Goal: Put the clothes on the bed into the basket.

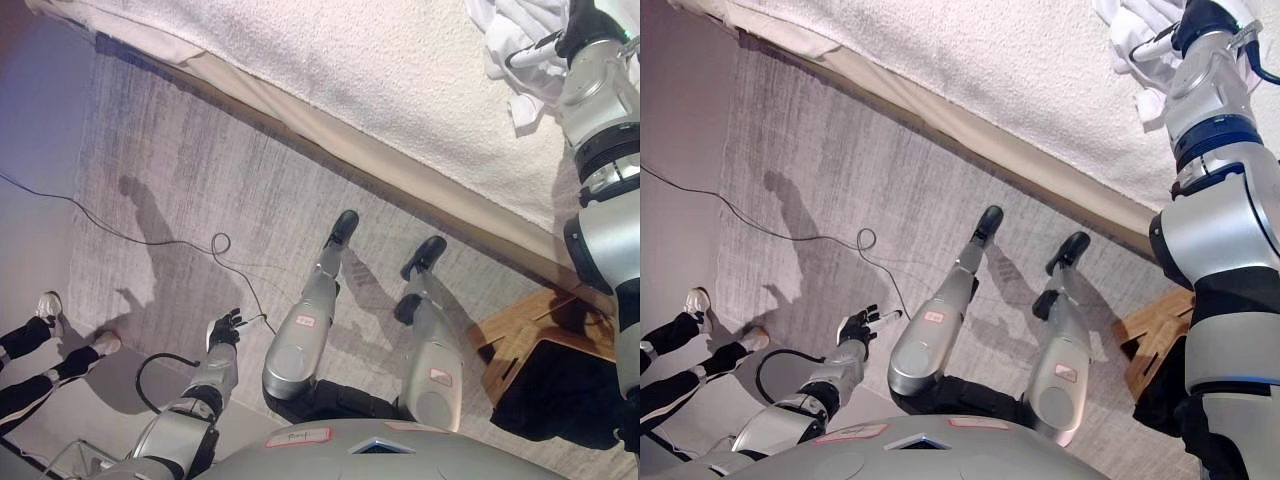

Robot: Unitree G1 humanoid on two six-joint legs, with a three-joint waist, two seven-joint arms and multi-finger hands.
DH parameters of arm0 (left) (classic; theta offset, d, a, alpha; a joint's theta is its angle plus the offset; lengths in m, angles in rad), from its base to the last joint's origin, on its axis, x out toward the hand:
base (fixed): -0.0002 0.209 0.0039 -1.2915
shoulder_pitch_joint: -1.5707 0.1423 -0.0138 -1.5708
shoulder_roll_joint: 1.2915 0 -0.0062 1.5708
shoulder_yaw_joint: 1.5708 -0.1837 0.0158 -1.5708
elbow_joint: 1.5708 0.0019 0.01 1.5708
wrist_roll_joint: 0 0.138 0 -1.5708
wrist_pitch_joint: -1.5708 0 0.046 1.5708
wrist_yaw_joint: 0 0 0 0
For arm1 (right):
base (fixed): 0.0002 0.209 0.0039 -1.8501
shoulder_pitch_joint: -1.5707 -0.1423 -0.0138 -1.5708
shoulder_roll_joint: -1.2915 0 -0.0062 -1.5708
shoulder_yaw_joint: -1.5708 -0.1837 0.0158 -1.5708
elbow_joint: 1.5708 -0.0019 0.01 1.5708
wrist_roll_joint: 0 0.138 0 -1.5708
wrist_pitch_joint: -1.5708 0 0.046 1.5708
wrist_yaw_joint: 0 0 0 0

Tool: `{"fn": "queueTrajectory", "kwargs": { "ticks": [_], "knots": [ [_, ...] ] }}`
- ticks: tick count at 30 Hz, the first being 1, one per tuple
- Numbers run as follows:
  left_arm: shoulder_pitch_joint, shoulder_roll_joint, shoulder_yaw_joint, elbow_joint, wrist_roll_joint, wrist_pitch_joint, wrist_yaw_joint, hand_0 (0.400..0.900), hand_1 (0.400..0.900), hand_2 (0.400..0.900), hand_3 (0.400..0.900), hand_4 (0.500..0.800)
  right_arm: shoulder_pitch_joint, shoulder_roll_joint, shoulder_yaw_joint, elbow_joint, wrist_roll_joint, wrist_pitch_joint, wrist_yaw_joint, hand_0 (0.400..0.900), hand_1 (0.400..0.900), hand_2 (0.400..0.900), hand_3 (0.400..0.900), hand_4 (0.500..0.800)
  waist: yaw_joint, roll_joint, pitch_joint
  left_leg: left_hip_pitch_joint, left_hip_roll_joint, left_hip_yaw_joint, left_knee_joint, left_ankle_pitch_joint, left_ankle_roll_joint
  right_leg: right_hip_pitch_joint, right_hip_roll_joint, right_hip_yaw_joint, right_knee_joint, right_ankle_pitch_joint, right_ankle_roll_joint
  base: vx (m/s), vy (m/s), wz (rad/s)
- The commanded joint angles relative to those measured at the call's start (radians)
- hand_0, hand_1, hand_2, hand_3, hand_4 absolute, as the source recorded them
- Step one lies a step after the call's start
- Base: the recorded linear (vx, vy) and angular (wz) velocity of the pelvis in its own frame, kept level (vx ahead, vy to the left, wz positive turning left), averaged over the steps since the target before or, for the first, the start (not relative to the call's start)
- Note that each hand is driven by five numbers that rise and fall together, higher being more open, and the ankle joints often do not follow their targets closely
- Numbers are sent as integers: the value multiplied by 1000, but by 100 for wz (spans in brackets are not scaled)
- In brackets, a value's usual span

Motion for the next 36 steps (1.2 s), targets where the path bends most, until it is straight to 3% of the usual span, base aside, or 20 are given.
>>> {"fn": "queueTrajectory", "kwargs": {
  "ticks": [1,21,36],
  "knots": [
    [53,54,-34,45,-32,4,43,900,900,900,900,800,-96,-77,95,-1,57,-26,-3,400,400,400,400,500,14,30,2,17,-4,27,-117,99,38,-13,-8,63,160,-122,31,0,0,0],
    [53,65,-20,61,-44,0,58,900,900,900,900,800,-116,-75,89,29,72,-24,-16,400,400,400,400,500,-15,20,-11,84,-18,42,-125,82,36,71,-2,75,109,-104,35,0,5,-2],
    [81,49,82,134,-22,20,60,900,900,900,900,800,88,-79,-19,10,12,-15,-23,400,400,400,400,500,-127,-88,-151,275,-9,193,-106,-20,63,273,26,203,-64,-30,58,39,58,-41]
  ]
}}
